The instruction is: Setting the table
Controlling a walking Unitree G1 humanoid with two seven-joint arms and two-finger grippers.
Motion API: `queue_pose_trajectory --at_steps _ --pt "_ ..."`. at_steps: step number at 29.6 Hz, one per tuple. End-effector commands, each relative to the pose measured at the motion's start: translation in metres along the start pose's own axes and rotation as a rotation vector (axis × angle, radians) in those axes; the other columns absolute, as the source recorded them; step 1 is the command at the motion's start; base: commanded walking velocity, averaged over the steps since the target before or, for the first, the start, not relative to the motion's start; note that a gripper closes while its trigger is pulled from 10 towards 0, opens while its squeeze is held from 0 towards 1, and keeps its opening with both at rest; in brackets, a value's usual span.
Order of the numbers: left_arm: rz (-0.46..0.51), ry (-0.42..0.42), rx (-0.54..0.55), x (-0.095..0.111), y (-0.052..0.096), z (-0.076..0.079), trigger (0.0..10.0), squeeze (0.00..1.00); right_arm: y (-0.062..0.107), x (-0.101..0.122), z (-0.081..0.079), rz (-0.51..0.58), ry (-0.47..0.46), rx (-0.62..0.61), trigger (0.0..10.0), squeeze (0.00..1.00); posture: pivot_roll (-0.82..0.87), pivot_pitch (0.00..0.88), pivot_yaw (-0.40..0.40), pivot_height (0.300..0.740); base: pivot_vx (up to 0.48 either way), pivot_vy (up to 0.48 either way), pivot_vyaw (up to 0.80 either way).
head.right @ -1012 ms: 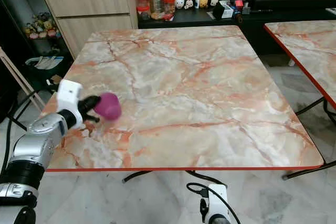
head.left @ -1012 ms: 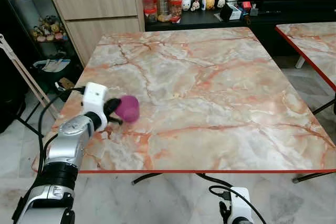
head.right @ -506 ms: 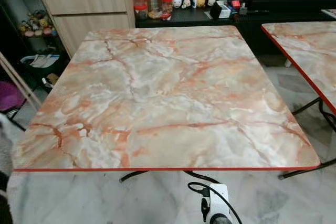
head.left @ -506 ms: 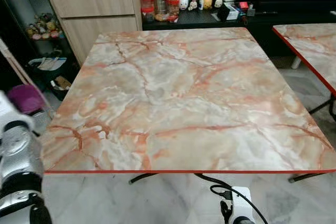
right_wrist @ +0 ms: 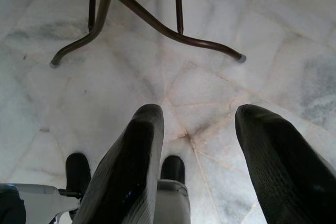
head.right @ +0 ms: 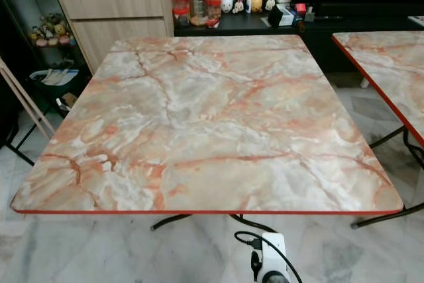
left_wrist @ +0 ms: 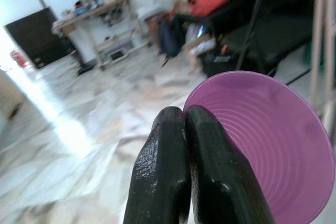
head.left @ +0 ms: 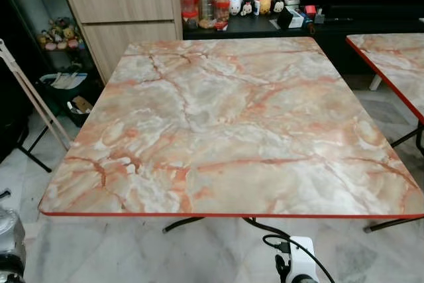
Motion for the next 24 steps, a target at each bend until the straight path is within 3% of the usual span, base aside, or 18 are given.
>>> queue_pose_trajectory --at_steps 1,4,5,8,12,14,15,16,17,18,20,24 --pt "-0.031 -0.047 0.018 -0.01 0.0 -0.006 10.0 0.0 0.0 0.002 0.0 0.01 -0.016 -0.004 10.0 0.0 0.0 0.0 0.038 0.74 0.0 0.0 0.0" --pt "-0.109 -0.098 -0.013 -0.033 0.007 -0.004 10.0 0.0 0.0 0.001 -0.001 0.009 -0.015 -0.004 10.0 0.0 0.0 0.0 0.039 0.74 0.0 0.0 0.0" --pt "-0.167 -0.136 -0.034 -0.051 0.014 -0.003 10.0 0.0 0.0 0.001 0.0 0.008 -0.015 -0.004 10.0 0.0 -0.01 0.0 0.04 0.74 0.0 0.0 0.0" --pt "-0.226 -0.153 -0.062 -0.068 0.023 -0.001 10.0 0.0 0.0 0.001 0.0 0.008 -0.016 -0.006 10.0 0.0 -0.01 0.0 0.041 0.74 0.0 0.0 0.0" --pt "-0.382 -0.172 -0.163 -0.11 0.05 0.011 10.0 0.0 0.0 0.0 0.0 0.007 -0.017 -0.006 10.0 0.0 -0.01 0.0 0.038 0.74 0.0 0.0 0.0" --pt "-0.425 -0.169 -0.204 -0.121 0.061 0.017 10.0 0.0 0.0 0.0 0.0 0.006 -0.017 -0.007 10.0 0.0 -0.01 0.0 0.037 0.74 0.0 0.0 0.0" --pt "-0.444 -0.167 -0.232 -0.126 0.066 0.022 10.0 0.0 0.0 0.0 0.001 0.005 -0.016 -0.007 10.0 0.0 -0.01 0.0 0.037 0.74 0.0 0.0 0.0" --pt "-0.492 -0.164 -0.335 -0.137 0.083 0.039 10.0 0.0 0.001 -0.001 0.001 0.002 -0.014 -0.009 10.0 0.0 -0.01 0.0 0.035 0.74 0.0 0.0 0.0" --pt "-0.492 -0.164 -0.335 -0.137 0.083 0.039 10.0 0.0 0.001 -0.001 0.001 0.002 -0.014 -0.009 10.0 0.0 -0.01 0.0 0.035 0.74 0.0 0.0 0.0" --pt "-0.505 -0.208 -0.442 -0.144 0.098 0.055 10.0 0.0 0.001 -0.002 0.002 -0.002 -0.006 -0.013 10.0 0.0 -0.01 0.0 0.035 0.74 0.0 0.0 0.0" --pt "-0.518 -0.22 -0.479 -0.148 0.106 0.06 10.0 0.0 0.0 -0.001 0.002 -0.001 -0.007 -0.015 10.0 0.0 -0.01 0.0 0.037 0.74 0.0 0.0 0.0" --pt "-0.563 -0.24 -0.587 -0.162 0.136 0.079 10.0 0.0 0.0 0.0 0.004 0.004 -0.014 -0.019 10.0 0.0 -0.02 0.0 0.038 0.74 0.0 0.0 0.0"
Point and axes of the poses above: a point about 5 cm out from each wrist's last joint towards the gripper, its own y axis pointing back from the gripper into the wrist, its own x axis along the axis of the wrist's last joint, z = x × y, the point moved 6 cm from there along -y, pointing out of the wrist towards the gripper, and after that the axes turned 1 degree about y, right-handed, at the moved point
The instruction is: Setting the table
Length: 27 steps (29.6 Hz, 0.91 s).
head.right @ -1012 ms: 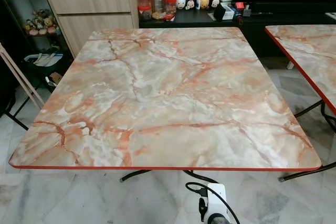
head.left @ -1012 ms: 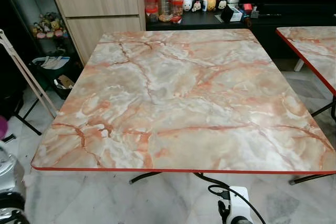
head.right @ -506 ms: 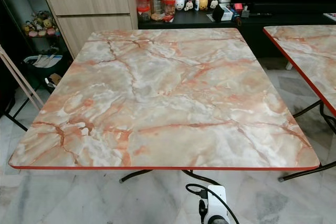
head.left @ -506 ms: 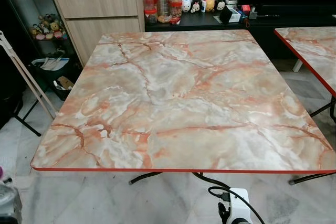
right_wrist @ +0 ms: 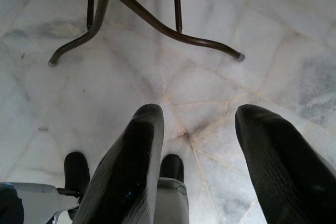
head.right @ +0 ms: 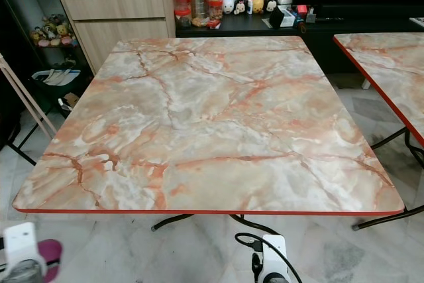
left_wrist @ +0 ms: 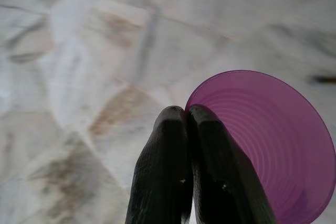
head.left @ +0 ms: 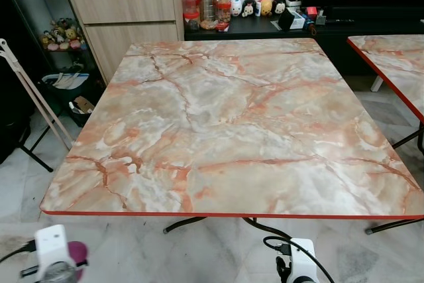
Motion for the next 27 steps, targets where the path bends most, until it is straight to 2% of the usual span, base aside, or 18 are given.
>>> queue_pose_trajectory --at_steps 1,3,10,19,27 --pt "-0.041 -0.05 -0.047 -0.015 0.003 0.008 10.0 0.0 0.0 0.002 0.002 0.008 -0.014 -0.008 10.0 0.0 -0.02 0.0 0.036 0.74 0.0 0.0 0.0" --pt "-0.037 -0.066 -0.12 -0.018 0.007 0.028 10.0 0.0 0.0 0.002 0.003 0.009 -0.014 -0.01 10.0 0.0 -0.02 0.0 0.033 0.74 0.0 0.0 0.0" --pt "0.0 -0.072 -0.231 -0.015 0.014 0.057 10.0 0.0 0.0 0.001 0.005 0.008 -0.017 -0.014 10.0 0.0 -0.03 0.0 0.032 0.74 0.0 0.0 0.0" --pt "-0.023 -0.085 -0.287 -0.024 0.02 0.075 10.0 0.0 0.001 -0.001 0.007 0.001 -0.02 -0.023 10.0 0.0 -0.04 0.0 0.034 0.74 0.0 0.0 0.0" --pt "-0.02 -0.073 -0.279 -0.024 0.02 0.074 10.0 0.0 0.001 -0.005 0.009 -0.015 -0.017 -0.029 10.0 0.0 -0.04 0.0 0.032 0.74 0.0 -0.277 0.0"
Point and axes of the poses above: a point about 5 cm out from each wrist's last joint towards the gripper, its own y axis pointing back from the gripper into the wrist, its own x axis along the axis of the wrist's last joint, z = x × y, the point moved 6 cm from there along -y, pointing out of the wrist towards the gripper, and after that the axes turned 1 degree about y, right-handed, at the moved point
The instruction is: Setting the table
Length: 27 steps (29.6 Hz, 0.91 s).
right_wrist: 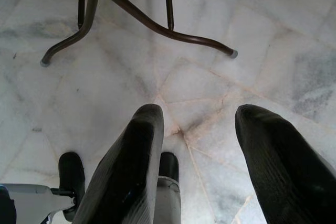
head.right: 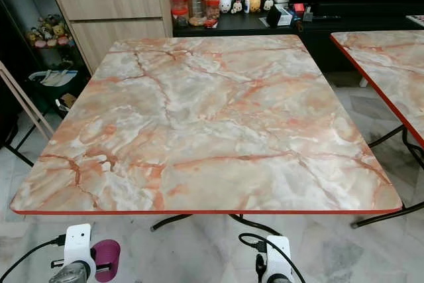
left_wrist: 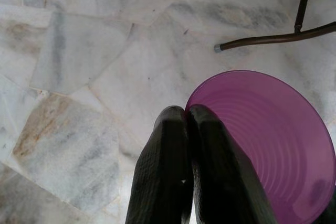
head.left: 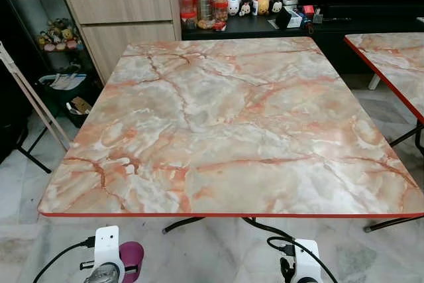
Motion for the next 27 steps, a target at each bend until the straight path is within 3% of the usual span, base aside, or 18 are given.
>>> queue_pose_trajectory --at_steps 1,16,20,23,27 --pt "-0.008 -0.007 0.008 -0.005 0.001 -0.003 10.0 0.0 0.001 -0.003 0.003 -0.009 -0.009 -0.012 10.0 0.0 -0.04 0.0 0.032 0.74 0.0 -0.33 0.0" --pt "-0.044 0.033 0.049 -0.02 0.004 -0.014 10.0 0.0 -0.001 0.003 0.001 0.009 0.023 0.012 10.0 0.0 -0.03 0.0 0.022 0.74 0.0 -0.322 0.0" --pt "-0.048 0.034 0.052 -0.022 0.005 -0.015 10.0 0.0 -0.001 0.005 0.002 0.017 0.038 0.007 10.0 0.0 -0.03 0.0 0.02 0.74 0.0 -0.304 0.75" --pt "-0.049 0.036 0.053 -0.022 0.005 -0.015 10.0 0.0 -0.001 0.006 0.005 0.017 -0.013 -0.008 10.0 0.0 -0.03 0.0 0.018 0.74 0.0 -0.305 0.25" --pt "-0.047 0.033 0.05 -0.021 0.005 -0.013 10.0 0.0 -0.001 0.007 0.005 0.02 -0.009 -0.009 10.0 0.0 -0.03 0.0 0.019 0.74 0.0 -0.299 0.0"
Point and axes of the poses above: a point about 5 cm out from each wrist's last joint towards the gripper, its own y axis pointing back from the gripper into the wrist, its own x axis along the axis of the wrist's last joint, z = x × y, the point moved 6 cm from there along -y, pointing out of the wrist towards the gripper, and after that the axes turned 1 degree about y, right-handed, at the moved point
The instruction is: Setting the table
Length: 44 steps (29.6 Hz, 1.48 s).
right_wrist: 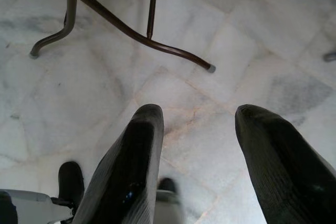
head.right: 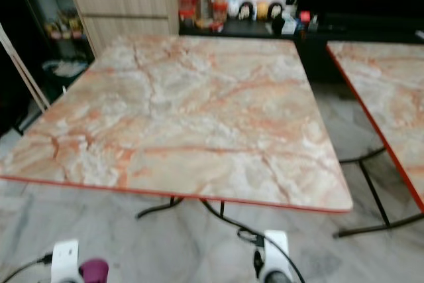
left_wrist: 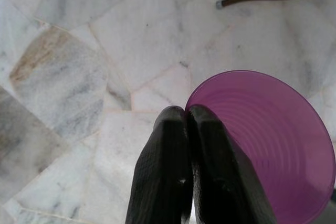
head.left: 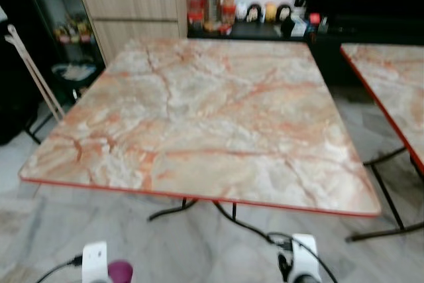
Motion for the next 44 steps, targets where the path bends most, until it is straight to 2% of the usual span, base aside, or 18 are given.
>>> queue_pose_trajectory --at_steps 1,23,27,30,44 --pt "0.013 0.014 -0.008 0.006 -0.001 0.006 10.0 0.0 0.001 -0.003 0.011 -0.005 -0.012 -0.027 10.0 0.0 -0.04 0.0 0.02 0.74 0.0 -0.296 0.0" --pt "0.02 -0.003 -0.032 0.009 -0.001 0.016 10.0 0.0 0.002 -0.006 0.017 -0.011 -0.023 -0.047 10.0 0.0 -0.06 0.0 0.024 0.74 0.0 -0.296 0.0" --pt "0.016 -0.008 -0.034 0.007 -0.001 0.016 10.0 0.0 0.002 -0.007 0.018 -0.02 -0.054 -0.049 10.0 0.0 -0.06 0.0 0.025 0.74 0.0 -0.289 -0.48" --pt "0.013 -0.011 -0.034 0.006 0.0 0.016 10.0 0.0 0.003 -0.007 0.019 -0.014 -0.046 -0.055 10.0 0.0 -0.06 0.0 0.026 0.74 0.0 -0.282 -0.8" --pt "0.011 -0.011 -0.036 0.005 0.0 0.017 10.0 0.0 0.003 -0.007 0.02 -0.014 -0.029 -0.052 10.0 0.0 -0.07 0.0 0.021 0.74 0.0 -0.278 0.0"
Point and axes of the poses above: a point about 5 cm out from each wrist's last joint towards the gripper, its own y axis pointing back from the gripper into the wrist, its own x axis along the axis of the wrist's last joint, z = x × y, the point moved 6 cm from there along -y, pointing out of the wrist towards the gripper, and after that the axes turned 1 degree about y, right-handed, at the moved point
